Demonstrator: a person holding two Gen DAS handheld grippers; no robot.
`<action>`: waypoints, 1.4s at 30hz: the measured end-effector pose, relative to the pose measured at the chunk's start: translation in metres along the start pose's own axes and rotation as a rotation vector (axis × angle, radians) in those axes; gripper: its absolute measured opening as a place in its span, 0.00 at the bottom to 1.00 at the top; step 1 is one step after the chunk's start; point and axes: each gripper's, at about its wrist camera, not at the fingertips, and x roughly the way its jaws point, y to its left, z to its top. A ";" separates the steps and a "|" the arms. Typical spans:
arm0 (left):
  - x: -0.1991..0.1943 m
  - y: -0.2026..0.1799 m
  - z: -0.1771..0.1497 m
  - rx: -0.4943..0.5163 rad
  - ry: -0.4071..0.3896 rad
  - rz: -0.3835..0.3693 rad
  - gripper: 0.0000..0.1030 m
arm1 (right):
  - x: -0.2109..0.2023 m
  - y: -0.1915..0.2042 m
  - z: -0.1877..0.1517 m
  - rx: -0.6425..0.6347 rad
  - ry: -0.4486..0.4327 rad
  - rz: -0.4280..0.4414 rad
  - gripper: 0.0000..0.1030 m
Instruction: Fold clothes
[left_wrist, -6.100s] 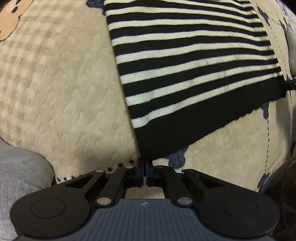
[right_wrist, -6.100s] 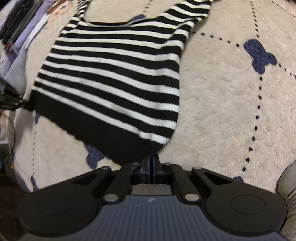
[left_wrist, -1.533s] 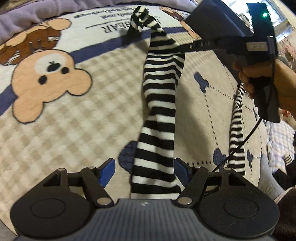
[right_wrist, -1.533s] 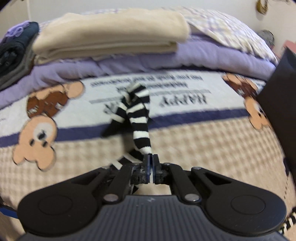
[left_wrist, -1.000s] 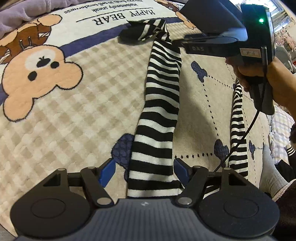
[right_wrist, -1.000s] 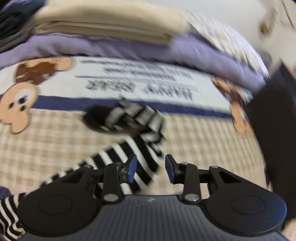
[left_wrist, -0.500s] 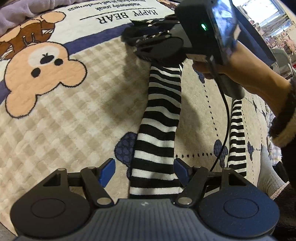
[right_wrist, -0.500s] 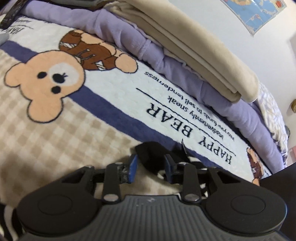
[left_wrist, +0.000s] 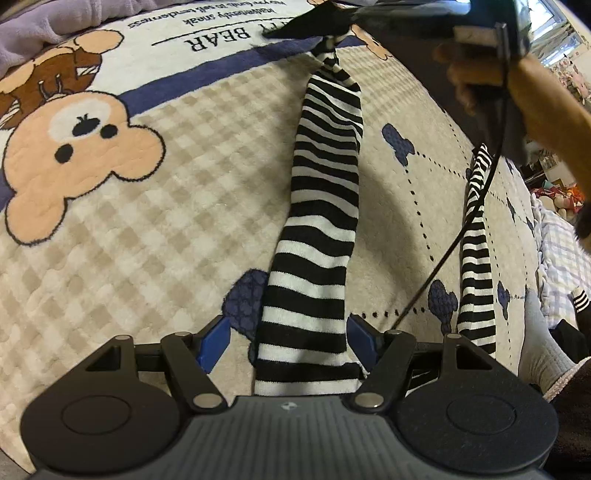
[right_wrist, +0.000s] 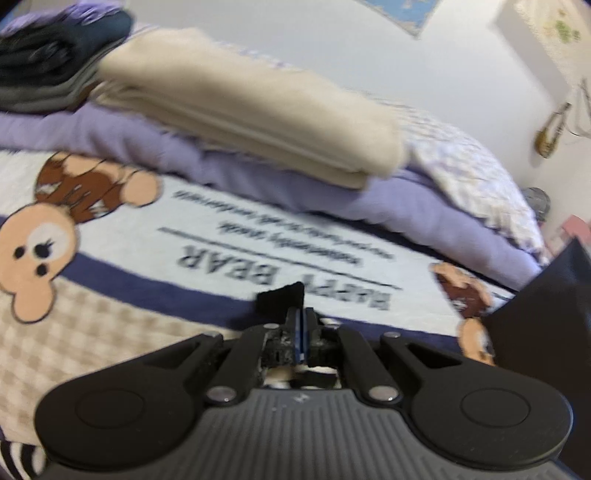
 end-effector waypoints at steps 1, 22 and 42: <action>0.001 -0.001 0.000 0.003 0.000 0.000 0.68 | -0.001 -0.011 0.000 0.018 0.003 -0.018 0.00; -0.001 0.000 -0.002 -0.013 0.015 -0.015 0.68 | 0.037 -0.134 -0.069 0.670 0.178 -0.057 0.30; -0.005 0.008 -0.007 -0.047 0.038 -0.047 0.68 | 0.073 -0.142 -0.121 1.508 0.223 0.052 0.36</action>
